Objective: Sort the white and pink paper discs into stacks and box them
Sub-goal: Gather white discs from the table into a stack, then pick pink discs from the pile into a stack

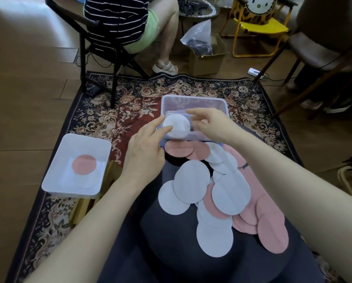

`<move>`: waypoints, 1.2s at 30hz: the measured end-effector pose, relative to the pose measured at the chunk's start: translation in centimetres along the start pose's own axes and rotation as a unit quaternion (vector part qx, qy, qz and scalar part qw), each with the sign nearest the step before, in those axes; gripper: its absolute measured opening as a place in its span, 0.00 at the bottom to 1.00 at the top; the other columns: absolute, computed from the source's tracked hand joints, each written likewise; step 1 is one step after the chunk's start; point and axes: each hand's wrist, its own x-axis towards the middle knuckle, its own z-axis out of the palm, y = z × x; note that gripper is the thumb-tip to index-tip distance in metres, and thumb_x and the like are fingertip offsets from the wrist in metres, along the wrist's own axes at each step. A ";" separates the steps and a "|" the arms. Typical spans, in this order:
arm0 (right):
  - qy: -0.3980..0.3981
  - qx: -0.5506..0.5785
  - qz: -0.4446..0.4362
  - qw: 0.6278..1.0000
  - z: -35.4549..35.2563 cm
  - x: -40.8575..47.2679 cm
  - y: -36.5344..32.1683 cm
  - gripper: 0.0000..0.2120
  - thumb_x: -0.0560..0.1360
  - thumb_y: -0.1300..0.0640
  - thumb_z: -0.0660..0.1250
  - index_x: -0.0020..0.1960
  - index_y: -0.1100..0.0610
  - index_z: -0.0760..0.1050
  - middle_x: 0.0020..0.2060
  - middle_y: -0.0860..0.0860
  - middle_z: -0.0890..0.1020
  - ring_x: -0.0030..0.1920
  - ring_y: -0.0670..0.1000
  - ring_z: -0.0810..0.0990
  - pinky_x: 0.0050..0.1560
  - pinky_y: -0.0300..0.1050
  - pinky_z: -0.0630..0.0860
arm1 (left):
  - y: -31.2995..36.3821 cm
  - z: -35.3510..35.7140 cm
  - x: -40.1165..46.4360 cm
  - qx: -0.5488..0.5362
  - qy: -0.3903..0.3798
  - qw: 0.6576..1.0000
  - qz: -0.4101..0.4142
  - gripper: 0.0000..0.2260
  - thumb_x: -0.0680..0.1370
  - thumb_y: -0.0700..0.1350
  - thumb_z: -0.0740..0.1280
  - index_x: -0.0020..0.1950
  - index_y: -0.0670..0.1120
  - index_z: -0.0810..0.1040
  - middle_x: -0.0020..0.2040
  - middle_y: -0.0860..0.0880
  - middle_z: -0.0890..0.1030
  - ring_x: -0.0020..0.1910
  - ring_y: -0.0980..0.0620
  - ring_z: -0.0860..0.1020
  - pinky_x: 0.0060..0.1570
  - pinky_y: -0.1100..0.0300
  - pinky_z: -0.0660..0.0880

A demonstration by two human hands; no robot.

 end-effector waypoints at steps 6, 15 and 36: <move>0.174 0.129 -0.055 0.975 -0.8 -6.5 0.8 0.14 0.77 0.62 0.63 0.60 0.50 0.79 0.54 0.43 0.82 0.57 0.44 0.79 0.58 0.48 0.76 | 0.5 -1.5 -2.3 0.004 0.013 1.000 0.012 0.27 0.68 0.34 0.56 0.66 0.44 0.76 0.70 0.45 0.72 0.67 0.44 0.72 0.60 0.42 0.72; 0.296 0.219 0.106 0.924 0.3 -21.9 8.2 0.14 0.76 0.65 0.65 0.53 0.47 0.80 0.50 0.46 0.84 0.43 0.39 0.79 0.40 0.27 0.74 | 5.8 -0.2 -12.3 0.054 -0.106 0.985 0.121 0.22 0.72 0.39 0.57 0.65 0.48 0.75 0.70 0.46 0.72 0.68 0.46 0.70 0.63 0.51 0.67; 0.302 0.125 0.247 0.912 5.6 -27.0 8.2 0.19 0.67 0.54 0.77 0.48 0.48 0.68 0.42 0.42 0.76 0.42 0.49 0.75 0.42 0.47 0.69 | 12.3 0.3 -18.8 -0.062 -0.229 0.971 0.003 0.22 0.76 0.52 0.55 0.70 0.58 0.69 0.72 0.63 0.63 0.74 0.61 0.56 0.71 0.65 0.51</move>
